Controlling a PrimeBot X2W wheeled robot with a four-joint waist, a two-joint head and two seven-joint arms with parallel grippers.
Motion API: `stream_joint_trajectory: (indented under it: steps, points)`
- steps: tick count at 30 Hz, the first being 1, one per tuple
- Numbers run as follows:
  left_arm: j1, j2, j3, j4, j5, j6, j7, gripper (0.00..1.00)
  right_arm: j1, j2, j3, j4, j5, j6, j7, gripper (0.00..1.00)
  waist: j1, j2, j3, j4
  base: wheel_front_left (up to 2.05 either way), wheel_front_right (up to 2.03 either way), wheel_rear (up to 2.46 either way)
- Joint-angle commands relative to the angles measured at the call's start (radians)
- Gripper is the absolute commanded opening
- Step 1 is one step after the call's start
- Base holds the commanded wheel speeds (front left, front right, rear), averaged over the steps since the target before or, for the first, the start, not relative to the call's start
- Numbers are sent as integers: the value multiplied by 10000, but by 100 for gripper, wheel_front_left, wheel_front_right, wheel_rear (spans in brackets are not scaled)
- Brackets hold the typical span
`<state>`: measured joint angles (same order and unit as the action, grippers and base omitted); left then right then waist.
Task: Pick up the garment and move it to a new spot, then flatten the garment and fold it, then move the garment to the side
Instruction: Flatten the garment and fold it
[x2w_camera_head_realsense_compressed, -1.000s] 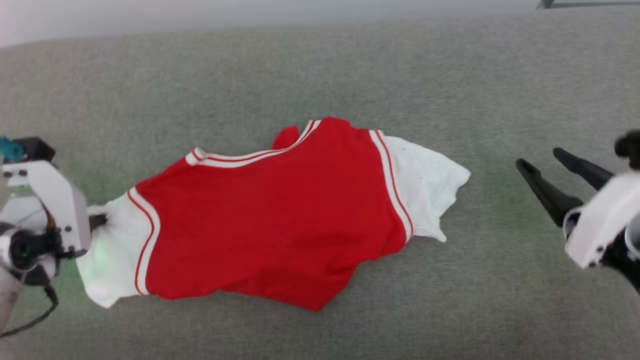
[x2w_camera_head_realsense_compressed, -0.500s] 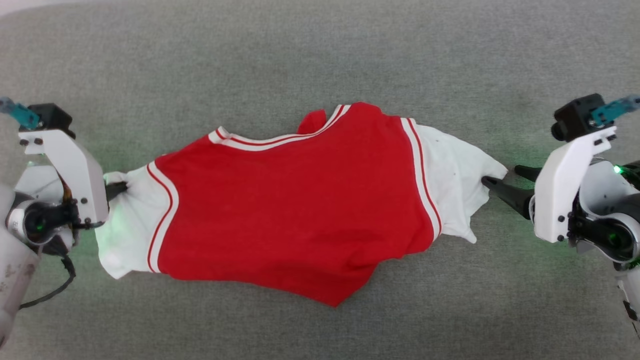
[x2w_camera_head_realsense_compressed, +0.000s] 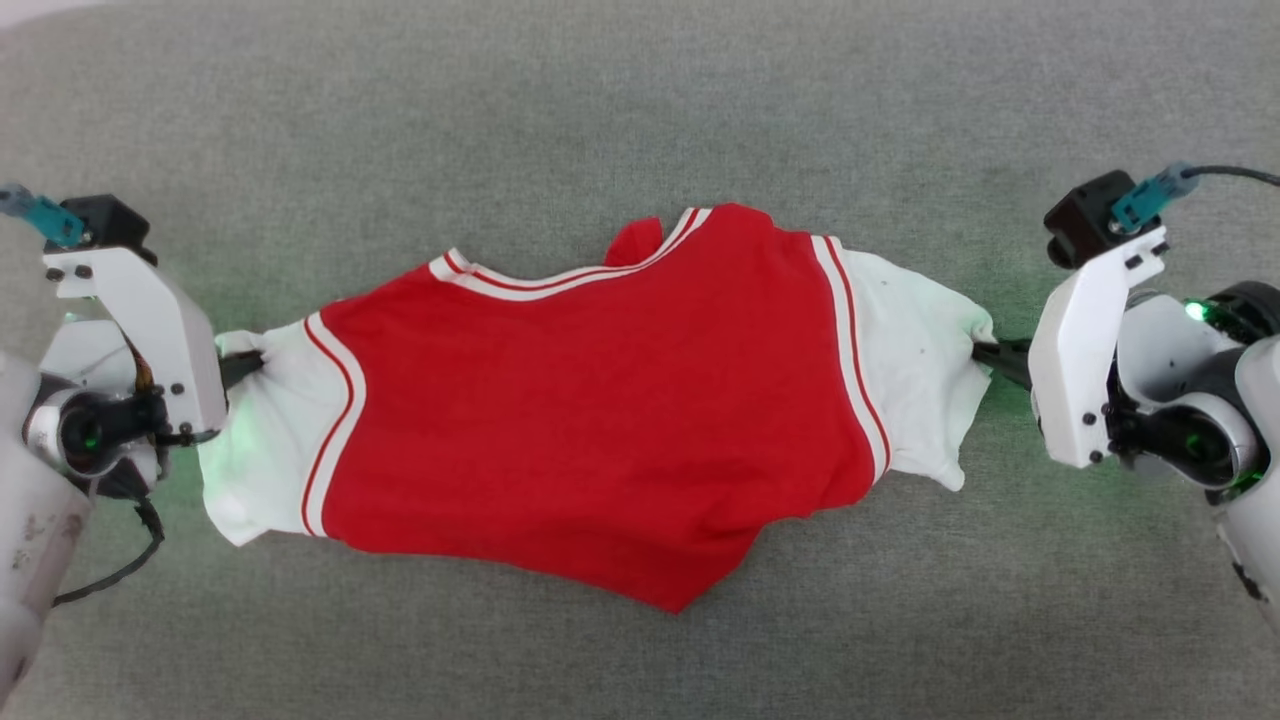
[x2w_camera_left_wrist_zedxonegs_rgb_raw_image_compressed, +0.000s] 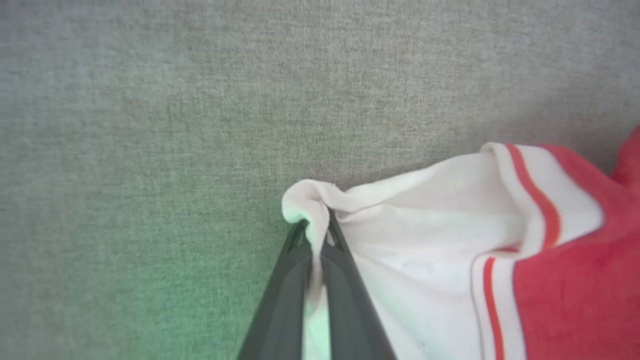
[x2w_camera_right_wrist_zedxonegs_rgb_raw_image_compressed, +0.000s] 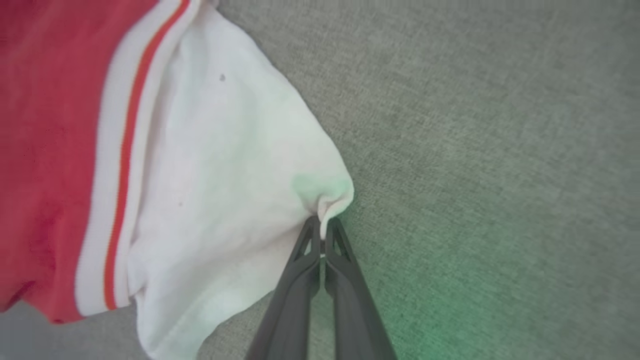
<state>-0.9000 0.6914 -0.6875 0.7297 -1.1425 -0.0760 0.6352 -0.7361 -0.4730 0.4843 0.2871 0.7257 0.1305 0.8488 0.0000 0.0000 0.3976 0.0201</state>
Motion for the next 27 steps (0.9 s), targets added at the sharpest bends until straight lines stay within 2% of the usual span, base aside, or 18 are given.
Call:
stream_joint_trajectory:
  steps: [1,7,16,27]
  points:
    - [108,-238,-136,155,28,84,47,0,-189,-123,171,155,98,0,-159,0,0,0,-183,-20,0,0,0]
    - [-536,-20,-231,-109,299,164,337,0,-1064,-357,384,528,243,0,-790,0,0,0,-940,-43,0,0,0]
    - [-1829,-129,-421,-364,904,136,388,0,-2641,-300,755,1371,150,0,-2271,0,0,0,-2196,-26,0,0,0]
    - [-4102,-606,-466,129,1867,-221,-847,0,-5120,21,1705,3030,-723,-2,-5868,0,0,0,-3303,-153,0,0,0]
